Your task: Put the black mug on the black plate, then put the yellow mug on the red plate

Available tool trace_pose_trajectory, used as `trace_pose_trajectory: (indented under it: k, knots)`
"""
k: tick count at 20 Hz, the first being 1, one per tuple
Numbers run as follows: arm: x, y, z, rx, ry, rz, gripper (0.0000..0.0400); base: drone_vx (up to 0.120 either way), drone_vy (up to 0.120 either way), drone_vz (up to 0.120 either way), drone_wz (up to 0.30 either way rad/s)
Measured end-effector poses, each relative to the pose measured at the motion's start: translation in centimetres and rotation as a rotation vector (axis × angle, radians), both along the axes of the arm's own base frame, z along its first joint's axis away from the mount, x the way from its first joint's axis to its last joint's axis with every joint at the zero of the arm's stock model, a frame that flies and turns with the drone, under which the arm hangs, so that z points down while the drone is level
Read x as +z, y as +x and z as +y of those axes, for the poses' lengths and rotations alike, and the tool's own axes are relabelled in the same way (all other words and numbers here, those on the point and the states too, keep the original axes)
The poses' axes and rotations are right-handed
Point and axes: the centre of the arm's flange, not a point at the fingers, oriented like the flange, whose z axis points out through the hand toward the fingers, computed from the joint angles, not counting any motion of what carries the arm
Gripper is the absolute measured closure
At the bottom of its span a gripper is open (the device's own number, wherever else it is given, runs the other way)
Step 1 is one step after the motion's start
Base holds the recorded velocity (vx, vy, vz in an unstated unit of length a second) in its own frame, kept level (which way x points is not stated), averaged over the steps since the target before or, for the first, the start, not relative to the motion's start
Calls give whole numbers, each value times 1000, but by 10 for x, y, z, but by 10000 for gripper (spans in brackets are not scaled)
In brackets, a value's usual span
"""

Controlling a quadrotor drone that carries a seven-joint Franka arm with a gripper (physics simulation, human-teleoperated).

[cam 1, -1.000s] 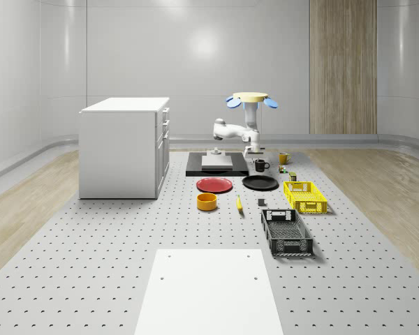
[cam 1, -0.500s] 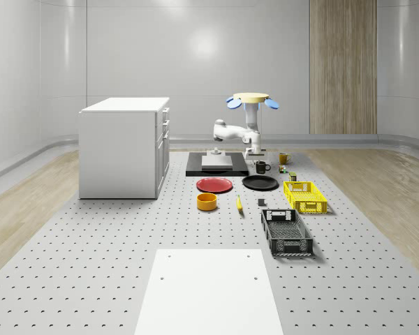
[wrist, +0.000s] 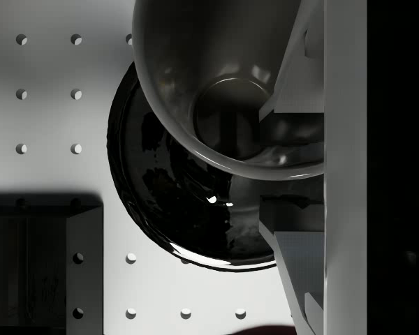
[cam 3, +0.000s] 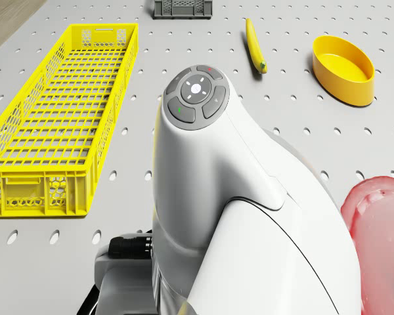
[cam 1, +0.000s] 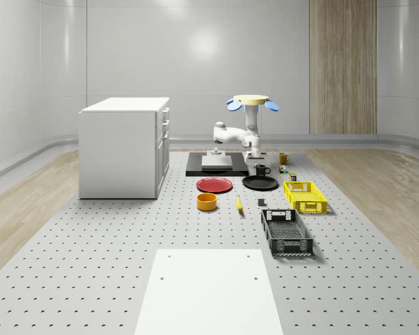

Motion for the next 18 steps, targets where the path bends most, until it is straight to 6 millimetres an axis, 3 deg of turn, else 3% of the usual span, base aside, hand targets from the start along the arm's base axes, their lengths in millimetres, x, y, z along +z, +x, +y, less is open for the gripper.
trace_pose_trajectory:
  k: [15, 18]
  knots:
    - [55, 0, 0, 1, 0, 0, 297, 0, 0, 0, 0]
    - [61, -4, -20, 84, -21, 10, 133, 0, 0, 0, 0]
